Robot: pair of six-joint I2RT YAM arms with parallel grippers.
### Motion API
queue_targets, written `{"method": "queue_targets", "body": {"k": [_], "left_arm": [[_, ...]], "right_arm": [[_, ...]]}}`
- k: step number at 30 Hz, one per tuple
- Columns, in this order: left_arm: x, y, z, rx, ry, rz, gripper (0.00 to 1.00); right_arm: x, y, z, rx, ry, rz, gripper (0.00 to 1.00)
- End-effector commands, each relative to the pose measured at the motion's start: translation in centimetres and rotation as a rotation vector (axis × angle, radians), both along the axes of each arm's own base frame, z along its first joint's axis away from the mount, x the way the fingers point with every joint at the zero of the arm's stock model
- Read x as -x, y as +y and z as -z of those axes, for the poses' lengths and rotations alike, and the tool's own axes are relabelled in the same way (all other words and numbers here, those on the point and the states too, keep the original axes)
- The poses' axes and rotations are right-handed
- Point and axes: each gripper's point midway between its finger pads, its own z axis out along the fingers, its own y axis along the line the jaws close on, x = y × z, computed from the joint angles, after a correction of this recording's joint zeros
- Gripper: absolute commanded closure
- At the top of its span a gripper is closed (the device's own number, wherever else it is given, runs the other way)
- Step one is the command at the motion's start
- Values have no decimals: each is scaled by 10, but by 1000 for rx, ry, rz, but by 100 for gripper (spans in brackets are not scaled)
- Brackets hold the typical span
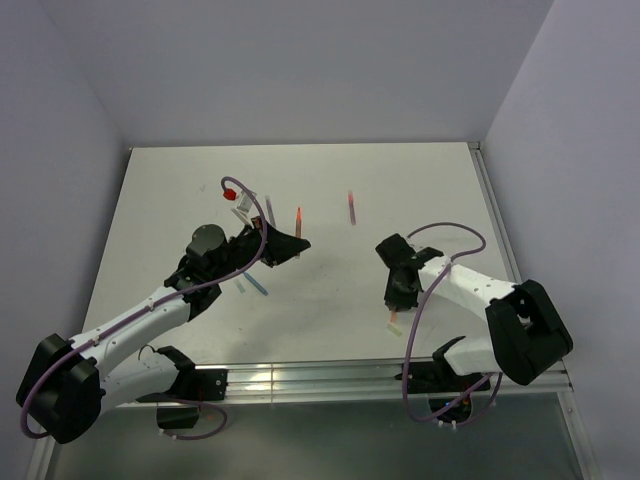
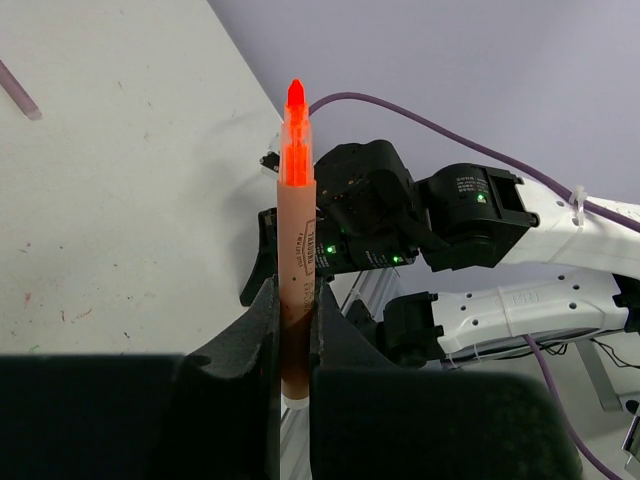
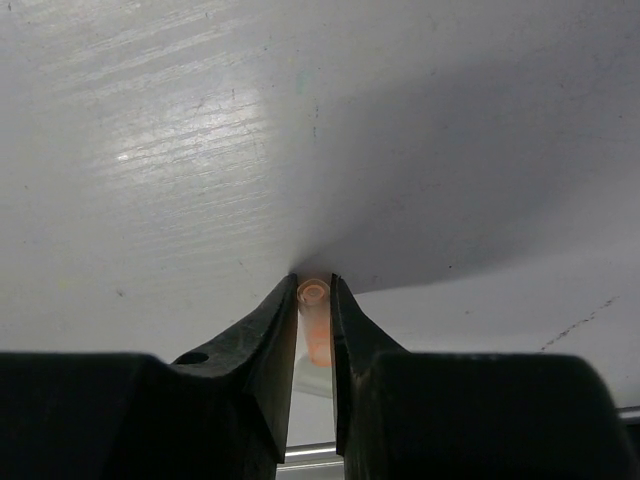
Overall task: Insert the pens into the pen caps
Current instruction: Insert the pen cap onto the pen.
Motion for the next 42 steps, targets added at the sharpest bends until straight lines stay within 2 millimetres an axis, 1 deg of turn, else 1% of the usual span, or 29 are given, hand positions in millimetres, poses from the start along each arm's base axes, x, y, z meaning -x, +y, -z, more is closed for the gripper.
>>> {"method": "queue_targets", "body": {"k": [1,2,5,8,9,10,12,13,14,16,17,20,23,25,27,28,29,31,34,36,38,39,40,41,42], "left_arm": [[4,0,-11,11,-51,14,100],[3,0,-12,12,-53,13,100],[3,-1,-11,9,-48,16,100],[1,-1,-8,4,-45,12,100],[0,-2,-6,-1,-41,10,100],[-1,-2,-4,-3,-36,9,100],[-2,-3,1,-12,-24,10,100],[-2,-3,1,-13,-20,12,100],[-2,-3,5,-21,-11,10,100],[-4,-3,9,-32,-4,-3,100],[-4,-3,10,-37,-3,-7,100],[-6,-5,15,-44,11,-9,100],[-9,-7,26,-61,37,-5,100],[-9,-9,38,-78,60,-1,100],[-6,-10,55,-95,89,13,100],[-4,-11,60,-100,95,21,100],[-1,-12,71,-109,110,27,100],[9,-14,83,-112,120,61,100],[19,-22,92,-106,121,98,100],[24,-28,94,-99,117,124,100],[25,-34,98,-102,121,139,100],[26,-36,98,-98,120,144,100],[24,-38,97,-96,122,146,100],[23,-40,102,-104,133,151,100],[23,-42,101,-99,127,157,100]], "right_arm": [[12,1,6,5,62,-19,82],[12,2,6,-1,64,-20,87],[6,8,7,-18,60,-24,94],[-10,16,5,-27,28,-25,96],[-22,21,0,-37,-4,-29,97],[-27,24,1,-36,-5,-29,98],[-43,35,-7,-66,-46,-26,99],[-47,38,-7,-79,-52,-25,100],[-48,42,-9,-94,-58,-25,100],[-50,42,-10,-100,-79,-23,100],[-47,41,-7,-98,-76,-24,100],[-51,44,-4,-113,-90,-29,100],[-66,57,-6,-155,-117,-39,100],[-78,66,-7,-175,-137,-42,100],[-93,75,-14,-206,-177,-49,100],[-97,78,-12,-213,-175,-52,100],[-101,82,-14,-229,-184,-54,100],[-111,92,-18,-279,-201,-59,100],[-127,97,-27,-323,-245,-50,100],[-137,101,-33,-362,-268,-46,100],[-150,98,-41,-390,-297,-30,100],[-155,99,-45,-407,-308,-33,100],[-164,96,-51,-408,-329,-27,100],[-168,93,-53,-408,-341,-25,100],[-172,92,-59,-412,-358,-28,100]]}}
